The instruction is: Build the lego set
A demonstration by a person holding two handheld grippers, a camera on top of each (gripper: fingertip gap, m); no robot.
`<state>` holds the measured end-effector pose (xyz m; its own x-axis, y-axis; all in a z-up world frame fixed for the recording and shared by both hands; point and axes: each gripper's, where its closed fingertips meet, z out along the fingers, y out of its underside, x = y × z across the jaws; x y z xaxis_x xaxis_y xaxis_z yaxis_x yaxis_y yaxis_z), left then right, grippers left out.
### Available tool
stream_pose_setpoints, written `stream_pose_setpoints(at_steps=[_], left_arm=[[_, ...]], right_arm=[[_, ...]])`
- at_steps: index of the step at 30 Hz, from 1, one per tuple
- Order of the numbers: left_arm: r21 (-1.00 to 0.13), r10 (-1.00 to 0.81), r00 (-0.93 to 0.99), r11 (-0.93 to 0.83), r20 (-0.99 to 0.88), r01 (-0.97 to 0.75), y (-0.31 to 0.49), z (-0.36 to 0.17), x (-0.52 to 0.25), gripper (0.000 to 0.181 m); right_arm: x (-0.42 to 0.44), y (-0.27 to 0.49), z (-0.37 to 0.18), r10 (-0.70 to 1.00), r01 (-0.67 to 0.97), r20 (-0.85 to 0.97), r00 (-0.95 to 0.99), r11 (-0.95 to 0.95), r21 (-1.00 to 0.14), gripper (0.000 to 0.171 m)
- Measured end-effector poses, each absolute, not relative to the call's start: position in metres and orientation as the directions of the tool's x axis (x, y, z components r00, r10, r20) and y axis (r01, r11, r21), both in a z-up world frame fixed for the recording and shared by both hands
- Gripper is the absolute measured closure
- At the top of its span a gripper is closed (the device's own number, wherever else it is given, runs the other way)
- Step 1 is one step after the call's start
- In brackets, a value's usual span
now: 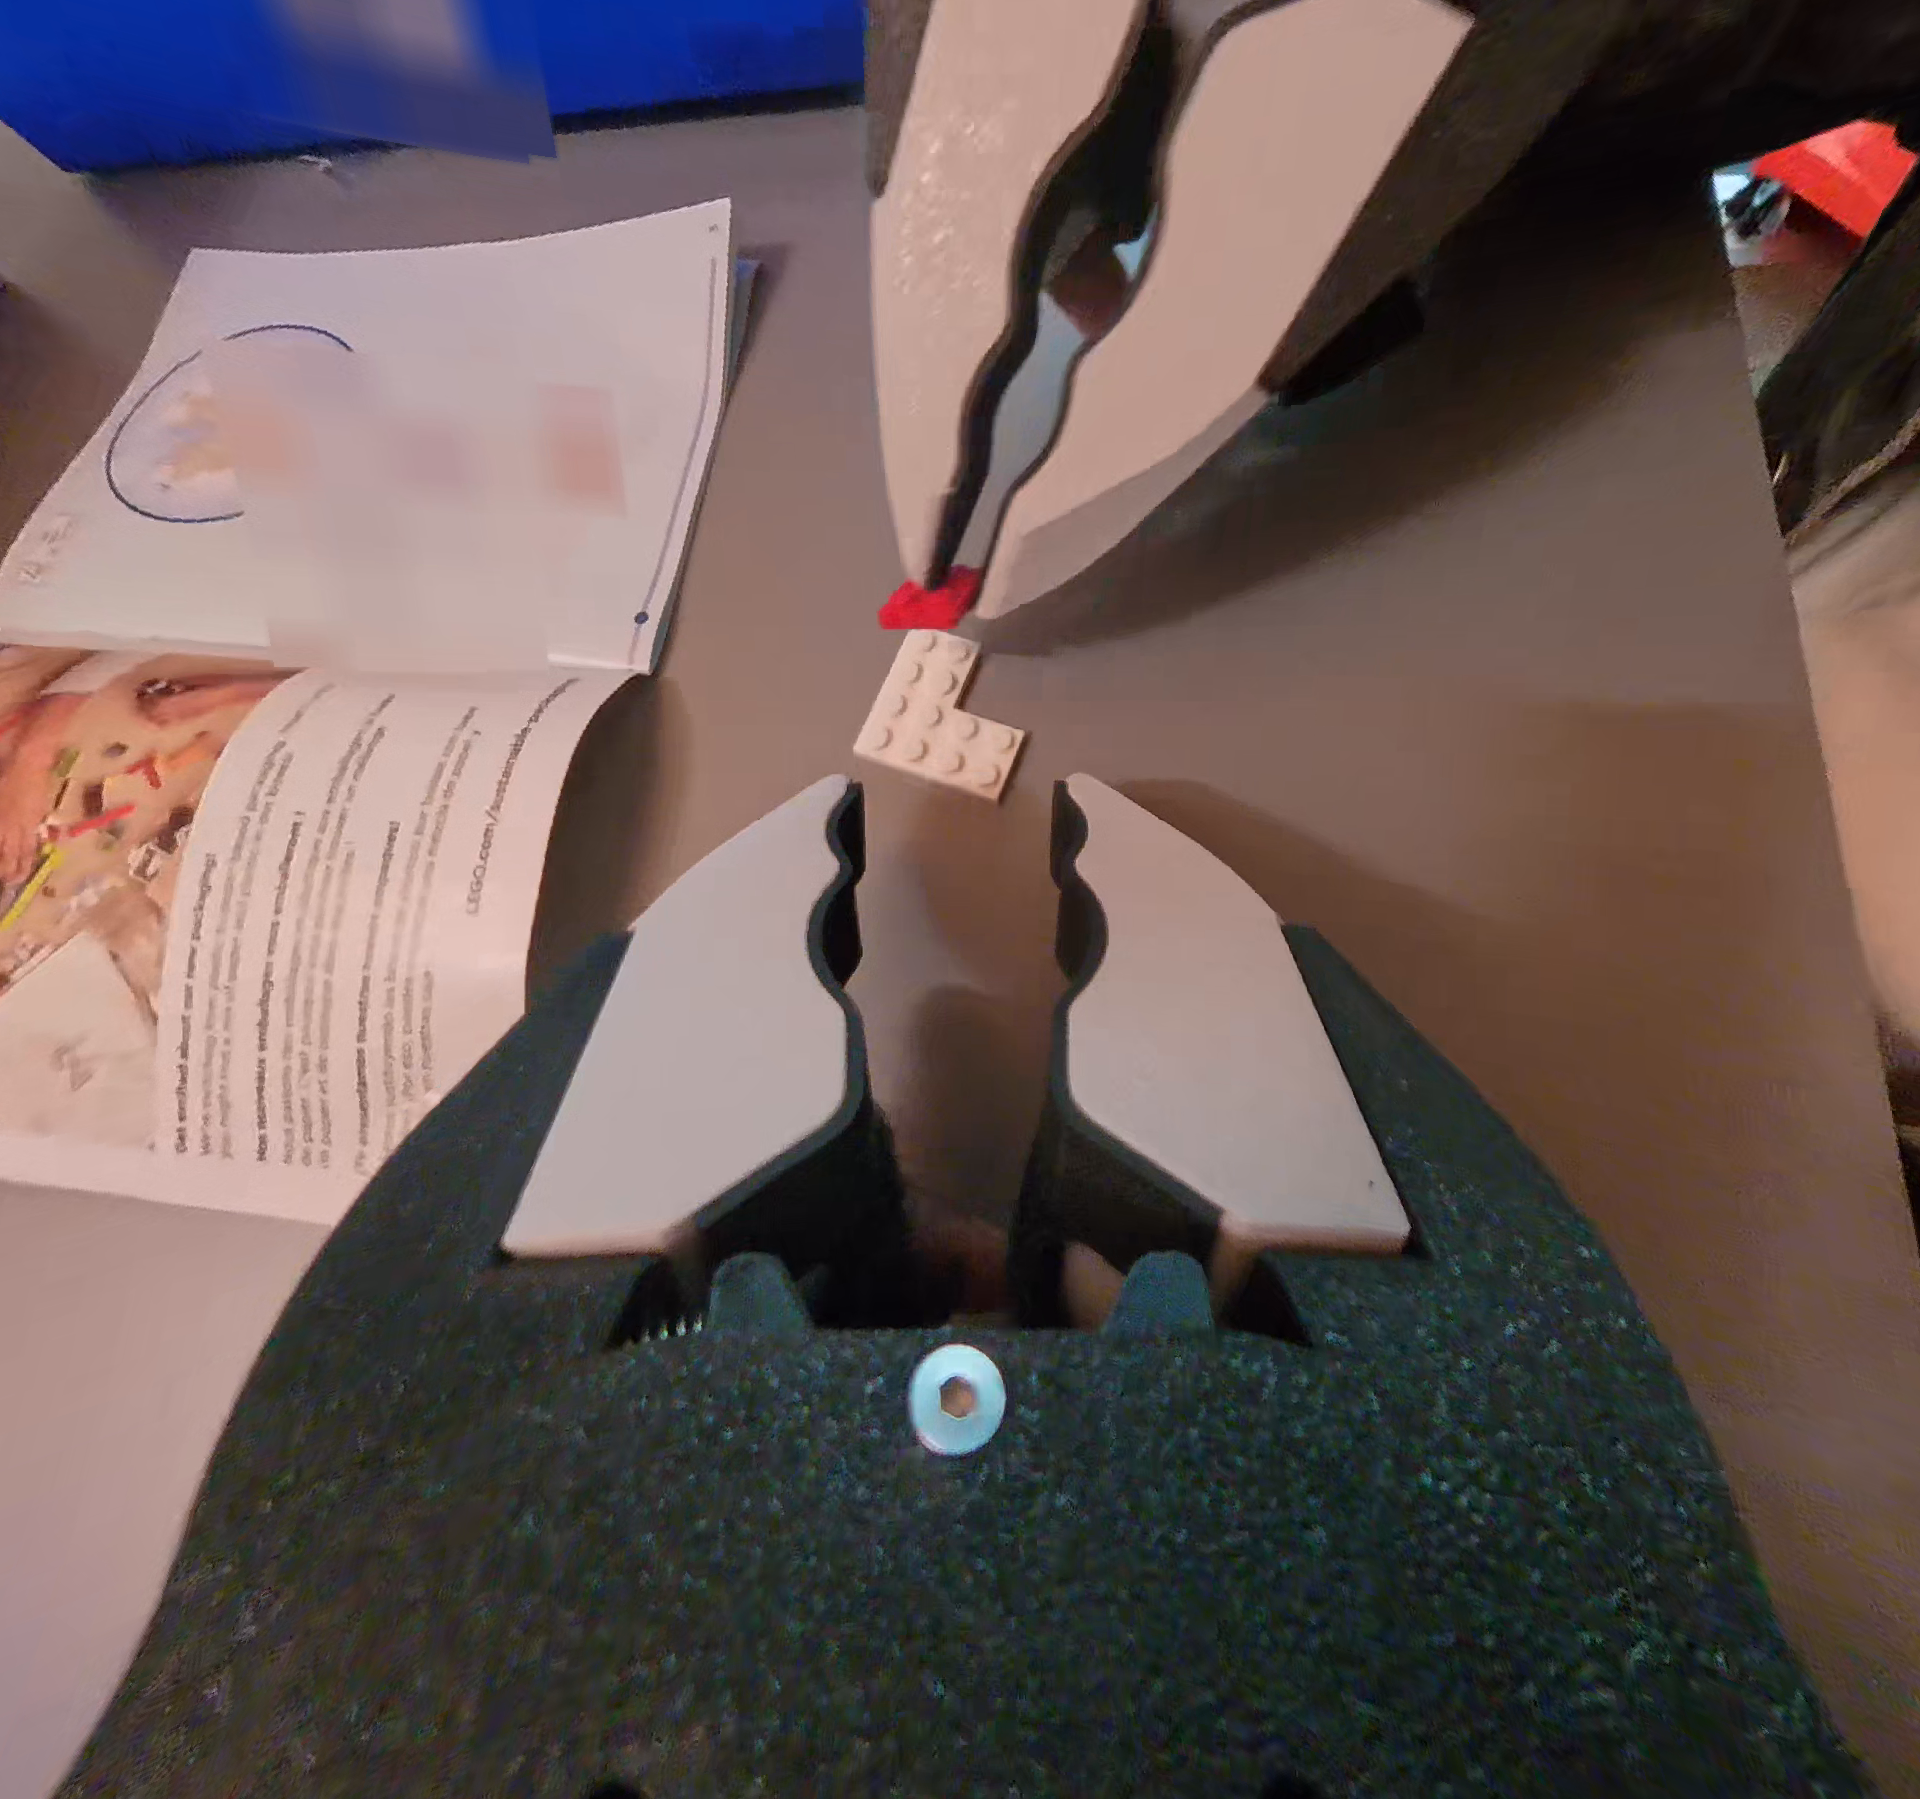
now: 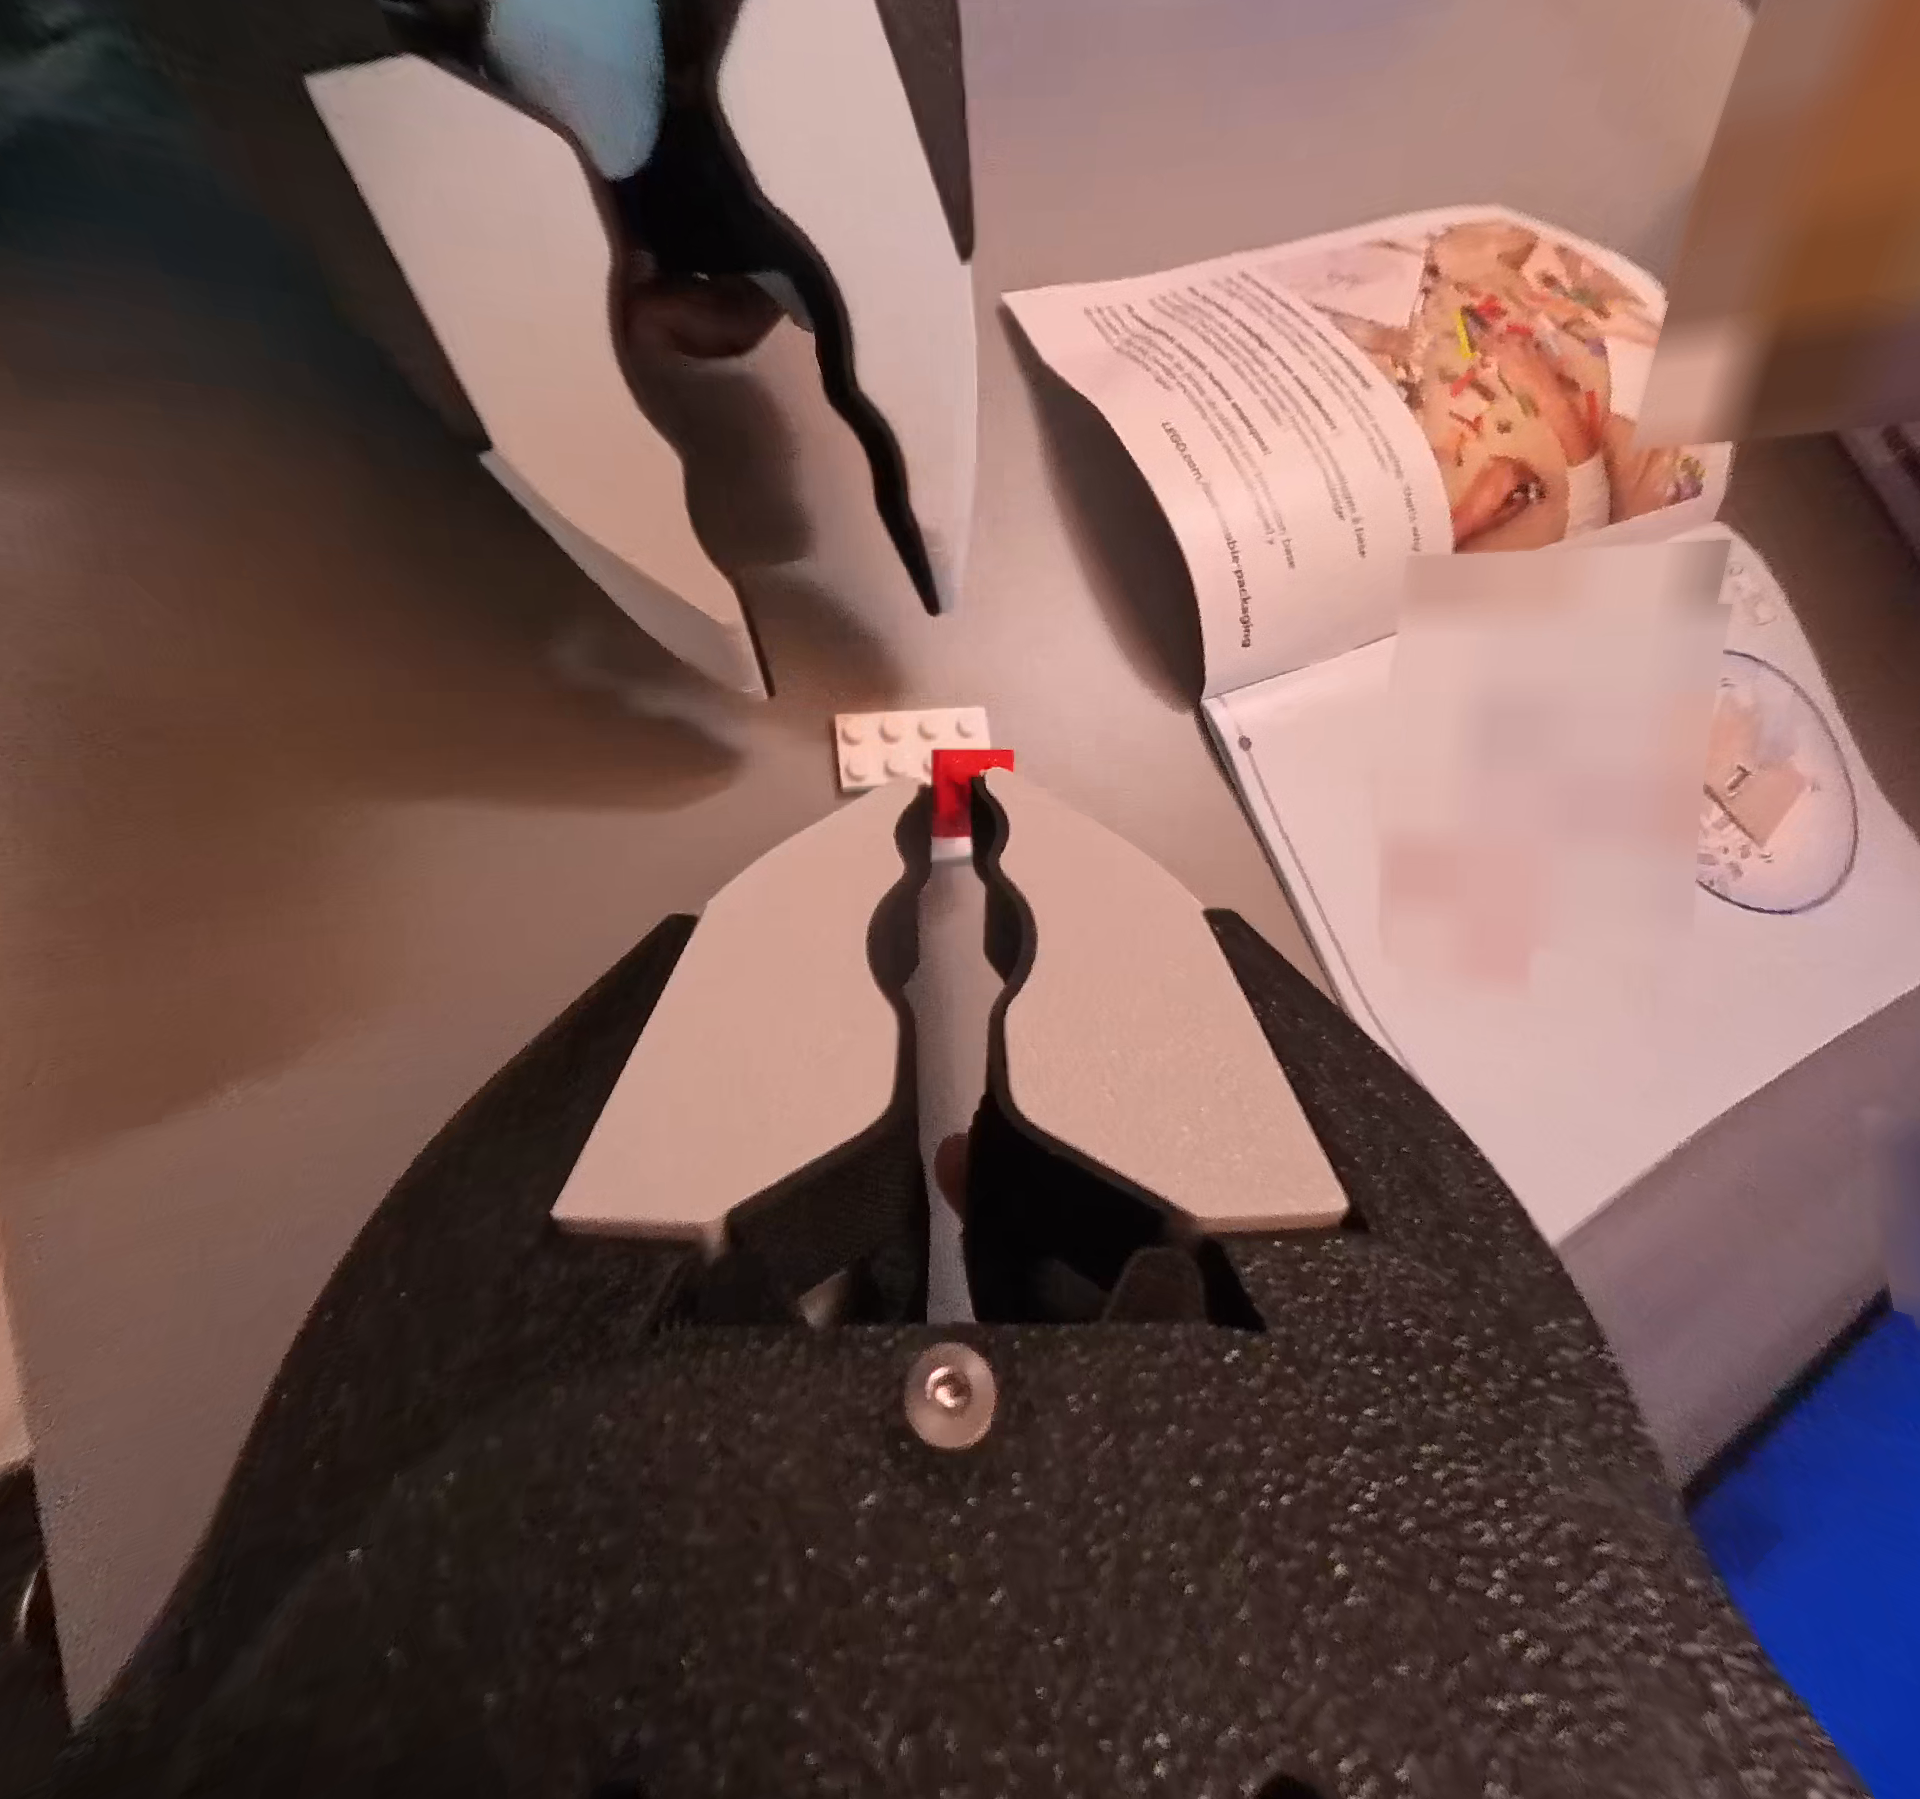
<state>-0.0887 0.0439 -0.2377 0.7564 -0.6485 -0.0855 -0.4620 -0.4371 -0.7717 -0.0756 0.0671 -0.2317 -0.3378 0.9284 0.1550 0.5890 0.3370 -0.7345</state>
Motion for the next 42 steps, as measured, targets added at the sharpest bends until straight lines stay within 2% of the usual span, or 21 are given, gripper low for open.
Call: stream_pose_setpoints(at_steps=[3, 8, 19, 35, 42], left_arm=[[-0.789, -0.641, 0.764, -0.426, -0.082, -0.442, 0.043, -0.237, -0.092, 0.148], [-0.829, -0.628, 0.776, -0.4, -0.063, -0.391, 0.045, -0.23, -0.094, 0.149], [-0.823, -0.621, 0.78, -0.401, -0.077, -0.401, 0.045, -0.232, -0.095, 0.149], [-0.808, -0.629, 0.773, -0.412, -0.083, -0.422, 0.044, -0.237, -0.094, 0.149], [-0.802, -0.632, 0.771, -0.419, -0.079, -0.425, 0.044, -0.238, -0.094, 0.149]], right_arm=[[-0.083, 0.061, -0.239, 0.923, 0.626, 0.106, -0.371, 0.333, -0.706, 0.165], [-0.089, 0.059, -0.241, 0.911, 0.652, 0.126, -0.394, 0.373, -0.66, 0.165], [-0.089, 0.061, -0.247, 0.897, 0.682, 0.136, -0.42, 0.41, -0.606, 0.164], [-0.084, 0.054, -0.246, 0.872, 0.66, 0.094, -0.481, 0.431, -0.616, 0.164], [-0.081, 0.052, -0.246, 0.868, 0.665, 0.037, -0.495, 0.406, -0.628, 0.158]])
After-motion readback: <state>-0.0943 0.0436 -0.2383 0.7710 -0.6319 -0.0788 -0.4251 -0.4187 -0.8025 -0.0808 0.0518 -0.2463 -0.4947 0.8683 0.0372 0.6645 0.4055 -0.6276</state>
